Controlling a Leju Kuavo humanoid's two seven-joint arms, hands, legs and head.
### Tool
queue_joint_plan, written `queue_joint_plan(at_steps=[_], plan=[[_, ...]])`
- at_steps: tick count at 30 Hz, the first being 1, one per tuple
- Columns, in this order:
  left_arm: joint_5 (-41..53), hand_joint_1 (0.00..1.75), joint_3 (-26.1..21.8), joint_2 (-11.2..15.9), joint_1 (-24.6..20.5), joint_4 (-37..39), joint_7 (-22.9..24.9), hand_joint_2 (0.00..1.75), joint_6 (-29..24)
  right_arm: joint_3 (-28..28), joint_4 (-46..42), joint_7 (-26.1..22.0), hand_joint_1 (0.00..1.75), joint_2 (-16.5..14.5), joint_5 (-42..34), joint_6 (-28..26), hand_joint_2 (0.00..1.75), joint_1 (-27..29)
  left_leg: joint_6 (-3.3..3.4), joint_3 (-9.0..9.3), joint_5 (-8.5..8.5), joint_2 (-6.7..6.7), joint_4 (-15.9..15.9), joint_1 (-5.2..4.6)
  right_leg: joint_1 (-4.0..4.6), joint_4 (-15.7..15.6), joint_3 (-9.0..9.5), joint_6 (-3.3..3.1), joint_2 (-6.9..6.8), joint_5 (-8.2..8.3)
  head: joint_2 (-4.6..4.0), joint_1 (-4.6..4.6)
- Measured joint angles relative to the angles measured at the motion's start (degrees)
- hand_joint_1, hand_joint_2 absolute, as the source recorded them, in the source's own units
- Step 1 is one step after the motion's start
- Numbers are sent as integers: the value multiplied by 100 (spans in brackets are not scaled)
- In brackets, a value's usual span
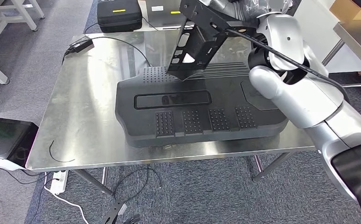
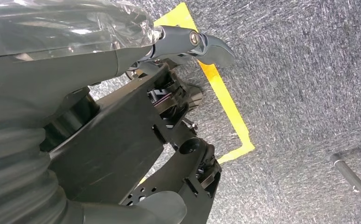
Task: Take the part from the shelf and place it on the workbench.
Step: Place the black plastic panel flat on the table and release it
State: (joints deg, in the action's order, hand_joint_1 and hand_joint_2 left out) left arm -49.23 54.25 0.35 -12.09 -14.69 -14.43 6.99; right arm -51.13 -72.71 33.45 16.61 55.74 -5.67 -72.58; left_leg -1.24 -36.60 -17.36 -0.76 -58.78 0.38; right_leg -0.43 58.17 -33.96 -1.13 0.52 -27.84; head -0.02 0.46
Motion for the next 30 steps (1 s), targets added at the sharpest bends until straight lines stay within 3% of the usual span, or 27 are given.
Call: queue_joint_plan(at_steps=[30], plan=[[-10, 0, 0, 0, -29, 0, -37, 175, -13, -227, 282, -62, 0, -176, -539, 778, 0, -153, 0, 52, 0, 4, 4, 0, 1, -1, 48, 0, 5, 0, 0, -3]])
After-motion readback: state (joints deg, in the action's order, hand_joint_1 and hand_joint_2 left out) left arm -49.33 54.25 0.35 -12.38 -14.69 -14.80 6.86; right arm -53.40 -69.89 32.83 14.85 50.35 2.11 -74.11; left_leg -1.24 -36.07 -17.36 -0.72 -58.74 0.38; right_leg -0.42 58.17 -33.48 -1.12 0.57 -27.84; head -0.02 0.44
